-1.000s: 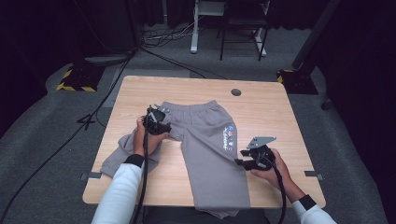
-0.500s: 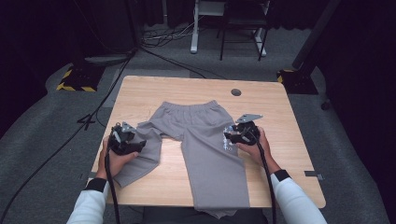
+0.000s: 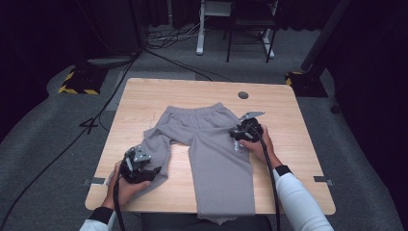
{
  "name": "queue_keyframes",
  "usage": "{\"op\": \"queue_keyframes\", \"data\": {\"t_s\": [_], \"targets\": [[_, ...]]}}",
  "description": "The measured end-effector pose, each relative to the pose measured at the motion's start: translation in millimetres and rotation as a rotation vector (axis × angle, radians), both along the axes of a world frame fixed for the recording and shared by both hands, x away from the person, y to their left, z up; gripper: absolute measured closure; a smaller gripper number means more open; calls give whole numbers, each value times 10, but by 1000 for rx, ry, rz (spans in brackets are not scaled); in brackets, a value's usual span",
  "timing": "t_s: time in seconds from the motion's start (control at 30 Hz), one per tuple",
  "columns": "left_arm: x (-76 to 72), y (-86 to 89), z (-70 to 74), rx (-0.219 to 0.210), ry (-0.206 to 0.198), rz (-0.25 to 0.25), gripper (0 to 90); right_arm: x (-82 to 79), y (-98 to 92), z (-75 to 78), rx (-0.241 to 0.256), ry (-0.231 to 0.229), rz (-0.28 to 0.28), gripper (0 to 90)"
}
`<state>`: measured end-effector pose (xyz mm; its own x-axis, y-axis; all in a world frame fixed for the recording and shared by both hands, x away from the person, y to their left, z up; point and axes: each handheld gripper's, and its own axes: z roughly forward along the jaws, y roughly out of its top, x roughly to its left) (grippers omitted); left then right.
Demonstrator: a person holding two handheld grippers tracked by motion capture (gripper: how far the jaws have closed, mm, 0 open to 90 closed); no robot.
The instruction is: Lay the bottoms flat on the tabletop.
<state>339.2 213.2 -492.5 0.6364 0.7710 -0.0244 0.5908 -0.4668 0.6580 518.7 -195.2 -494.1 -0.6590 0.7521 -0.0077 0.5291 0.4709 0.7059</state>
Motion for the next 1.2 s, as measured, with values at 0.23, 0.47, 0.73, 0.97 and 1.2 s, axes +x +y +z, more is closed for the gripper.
{"op": "queue_keyframes", "data": {"t_s": [0.23, 0.47, 0.73, 0.97, 1.2], "targets": [[-250, -431, 1, -7, 8, -127, 405, 86, -376, 26, -41, -8, -113, 471], [-389, -721, 48, -43, 17, -227, 408, 92, -827, 54, -82, -6, -222, 451], [-327, -509, 78, -75, 27, -146, 400, 71, -845, 198, -92, -46, -220, 440], [-290, -399, 22, -63, 40, -125, 497, 111, 58, 262, -91, -91, 27, 598], [-306, -325, 3, -79, 43, -139, 513, 237, 728, 219, -98, -15, 148, 608]]}}
